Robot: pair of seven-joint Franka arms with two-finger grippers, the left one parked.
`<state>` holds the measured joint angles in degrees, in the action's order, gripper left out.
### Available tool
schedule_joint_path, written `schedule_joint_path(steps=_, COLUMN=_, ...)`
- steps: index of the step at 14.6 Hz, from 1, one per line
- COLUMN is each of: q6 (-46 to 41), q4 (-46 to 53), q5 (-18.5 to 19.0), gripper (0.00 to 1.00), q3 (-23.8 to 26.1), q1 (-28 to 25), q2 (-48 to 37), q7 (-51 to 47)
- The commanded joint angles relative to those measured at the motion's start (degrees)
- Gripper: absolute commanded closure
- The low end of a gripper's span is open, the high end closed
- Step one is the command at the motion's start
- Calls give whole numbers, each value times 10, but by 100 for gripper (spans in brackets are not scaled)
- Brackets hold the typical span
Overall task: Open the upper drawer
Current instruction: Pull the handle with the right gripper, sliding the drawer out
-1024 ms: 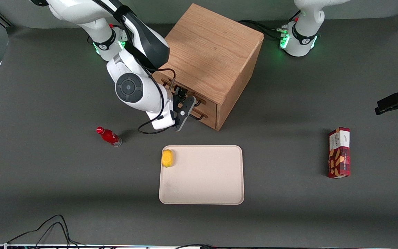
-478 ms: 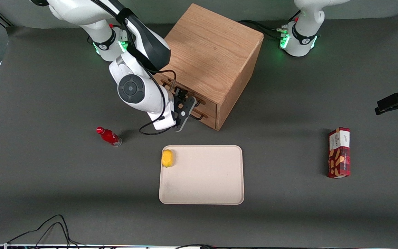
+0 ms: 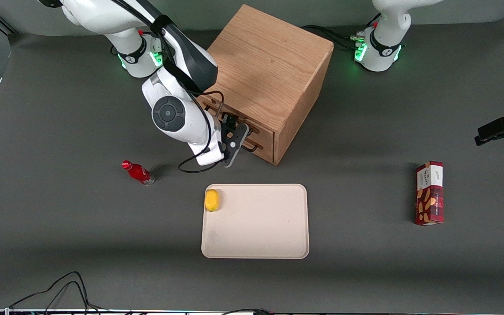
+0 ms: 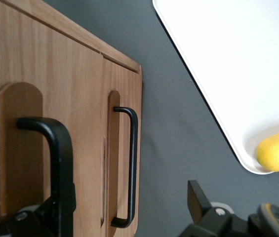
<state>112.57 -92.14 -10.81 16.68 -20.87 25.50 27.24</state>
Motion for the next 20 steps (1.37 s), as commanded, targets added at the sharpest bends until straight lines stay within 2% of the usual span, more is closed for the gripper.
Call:
schedule_joint_path(steps=1, q6=17, q4=-15, q5=12, gripper=0, q3=-3, q1=7, q2=-4, q7=23)
schedule_joint_path(steps=20, q6=9, q4=24, q5=17, gripper=0, q3=-12, q1=29, q2=14, q7=80)
